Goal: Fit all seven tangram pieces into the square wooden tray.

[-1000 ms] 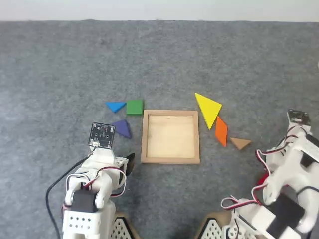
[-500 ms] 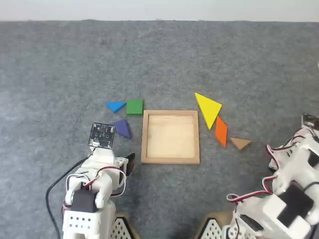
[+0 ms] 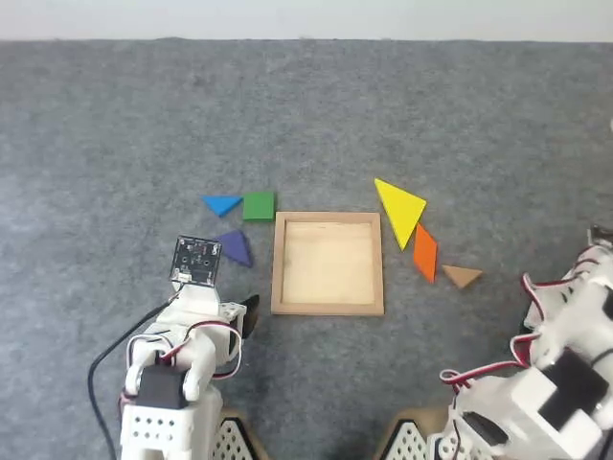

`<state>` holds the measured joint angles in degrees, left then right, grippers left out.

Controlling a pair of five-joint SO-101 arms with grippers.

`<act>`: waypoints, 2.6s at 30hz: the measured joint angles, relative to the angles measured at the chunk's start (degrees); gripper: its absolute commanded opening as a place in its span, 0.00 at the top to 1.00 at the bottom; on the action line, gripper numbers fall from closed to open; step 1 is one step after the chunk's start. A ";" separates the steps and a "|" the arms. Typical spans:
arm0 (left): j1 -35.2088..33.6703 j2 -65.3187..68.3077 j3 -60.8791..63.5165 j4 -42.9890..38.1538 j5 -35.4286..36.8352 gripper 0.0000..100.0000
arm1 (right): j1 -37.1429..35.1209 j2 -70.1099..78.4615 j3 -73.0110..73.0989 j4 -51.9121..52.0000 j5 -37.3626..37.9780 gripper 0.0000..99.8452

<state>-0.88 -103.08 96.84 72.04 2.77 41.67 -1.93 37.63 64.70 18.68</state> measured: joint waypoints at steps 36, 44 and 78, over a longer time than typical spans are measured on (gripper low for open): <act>0.00 0.00 0.00 0.00 0.00 0.76 | -62.15 2.02 -18.02 -17.67 -19.08 0.99; 0.00 0.00 0.00 0.00 0.00 0.76 | -70.86 8.79 -17.93 -17.76 -21.01 0.99; 0.00 0.00 0.00 0.00 0.00 0.76 | -79.56 8.35 -22.15 -1.23 -18.46 0.89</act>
<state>-0.88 -103.08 96.84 72.04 2.77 -37.89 6.42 15.47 63.47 0.22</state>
